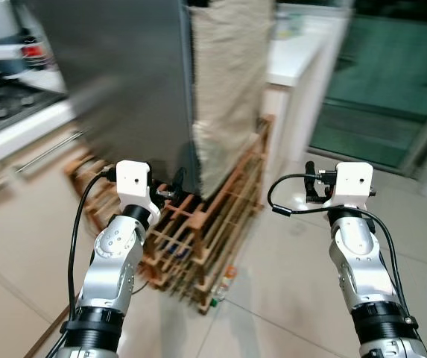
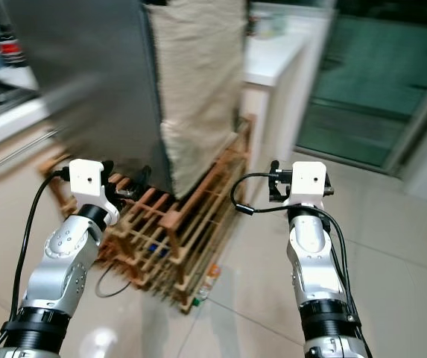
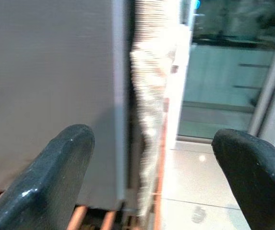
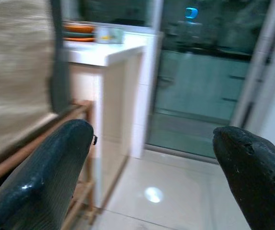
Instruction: Restocking fridge
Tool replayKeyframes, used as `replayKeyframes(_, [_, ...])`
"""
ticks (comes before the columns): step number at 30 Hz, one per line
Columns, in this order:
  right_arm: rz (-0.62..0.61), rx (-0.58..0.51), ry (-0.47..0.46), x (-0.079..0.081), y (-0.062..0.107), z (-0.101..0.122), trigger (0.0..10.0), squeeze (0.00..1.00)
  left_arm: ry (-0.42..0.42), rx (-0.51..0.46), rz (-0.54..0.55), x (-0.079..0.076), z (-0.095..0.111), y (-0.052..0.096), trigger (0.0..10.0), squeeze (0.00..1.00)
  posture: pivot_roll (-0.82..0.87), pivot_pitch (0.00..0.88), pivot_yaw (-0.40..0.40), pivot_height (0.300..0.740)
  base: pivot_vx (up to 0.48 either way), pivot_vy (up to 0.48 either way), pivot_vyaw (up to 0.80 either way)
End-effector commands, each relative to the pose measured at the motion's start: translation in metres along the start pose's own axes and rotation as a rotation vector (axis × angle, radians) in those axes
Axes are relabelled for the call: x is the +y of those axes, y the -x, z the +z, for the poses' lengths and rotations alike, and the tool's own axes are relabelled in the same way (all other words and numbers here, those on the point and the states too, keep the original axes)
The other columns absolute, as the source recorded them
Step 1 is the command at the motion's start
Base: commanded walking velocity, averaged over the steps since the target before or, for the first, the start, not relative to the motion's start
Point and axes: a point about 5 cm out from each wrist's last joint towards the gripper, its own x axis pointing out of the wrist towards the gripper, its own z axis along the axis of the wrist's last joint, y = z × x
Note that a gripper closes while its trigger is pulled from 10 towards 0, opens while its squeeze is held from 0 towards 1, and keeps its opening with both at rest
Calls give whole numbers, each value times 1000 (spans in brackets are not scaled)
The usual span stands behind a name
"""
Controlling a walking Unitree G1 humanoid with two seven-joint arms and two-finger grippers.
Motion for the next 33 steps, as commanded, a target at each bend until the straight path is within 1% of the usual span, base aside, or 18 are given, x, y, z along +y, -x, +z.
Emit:
replayKeyframes(1, [5, -11, -7, 2, -1, 4, 10000, 0, -1, -10, 15, 2, 4, -3, 10000, 0, -149, 0, 64, 740, 0, 0, -800])
replayKeyframes(4, [9, -3, -15, 3, -1, 2, 10000, 0, 2, -38, 35, 4, 8, -4, 10000, 0, -150, 0, 65, 740, 0, 0, -796])
replayKeyframes(10, [23, -5, -10, 6, 0, 2, 10000, 0, -12, -71, 97, 10, 17, -6, 10000, 0, -150, 0, 65, 740, 0, 0, 0])
replayKeyframes(12, [27, -8, -8, 6, 0, 3, 10000, 0, -106, -81, 114, 8, 25, -11, 10000, 0, -149, 0, 64, 740, 0, 0, 0])
replayKeyframes(15, [33, -7, -7, 7, 0, 3, 10000, 0, -103, -80, 134, 7, 30, -15, 10000, 0, -147, 0, 65, 740, 0, 0, 0])
replayKeyframes(17, [33, -9, -6, 7, 0, 4, 10000, 0, -89, -88, 109, 3, 35, -18, 10000, 0, -147, 0, 71, 740, 0, 0, 0])
replayKeyframes(19, [31, -17, -6, 6, 1, 6, 10000, 0, -80, -94, 94, 4, 37, -17, 10000, 0, -148, 0, 75, 740, 0, 0, 0])
replayKeyframes(20, [30, -26, -6, 5, 2, 9, 10000, 0, -79, -96, 75, 5, 39, -13, 10000, 0, -148, 0, 79, 740, 0, 0, 0])
replayKeyframes(22, [52, -37, -9, 2, 15, 13, 10000, 0, -84, -73, 33, 11, 34, 6, 10000, 0, -146, 0, 81, 740, 0, 0, 0])
replayKeyframes(24, [117, -38, 13, 2, 36, 13, 10000, 0, -86, -45, -13, 16, 26, 31, 10000, 0, -139, 0, 79, 740, 0, 0, 0])
replayKeyframes(25, [144, -40, 15, 2, 46, 13, 10000, 0, -86, -53, -11, 17, 24, 44, 10000, 0, -137, 0, 77, 740, 0, 0, 0])
replayKeyframes(26, [144, -40, 15, 2, 46, 13, 10000, 0, -86, -53, -11, 17, 24, 44, 10000, 0, -137, 0, 77, 740, 0, 0, 0])
replayKeyframes(27, [158, -42, -2, -2, 58, 12, 10000, 0, -50, -76, -31, 9, 26, 62, 10000, 0, -143, 0, 81, 740, 0, 0, 0])
replayKeyframes(28, [162, -44, -15, -5, 65, 12, 10000, 0, -21, -94, -42, 2, 29, 73, 10000, 0, -145, 0, 80, 740, 0, 0, 0])
replayKeyframes(29, [146, -37, -24, -12, 73, 13, 10000, 0, -27, -98, -50, -6, 32, 88, 10000, 0, -140, 0, 73, 740, 0, 0, 0])
replayKeyframes(30, [130, -14, -1, -23, 87, 11, 10000, 0, -8, -73, 36, 0, 32, 104, 10000, 0, -131, 0, 62, 740, 0, 0, 0])
replayKeyframes(32, [126, -7, 10, -26, 91, 11, 10000, 0, 1, -68, 66, 3, 32, 107, 10000, 0, -131, 0, 62, 740, 0, 0, 0])
replayKeyframes(33, [126, 17, 46, -30, 97, 6, 10000, 0, 17, -54, 117, 9, 29, 109, 10000, 0, -127, 0, 44, 740, 0, 0, 0])
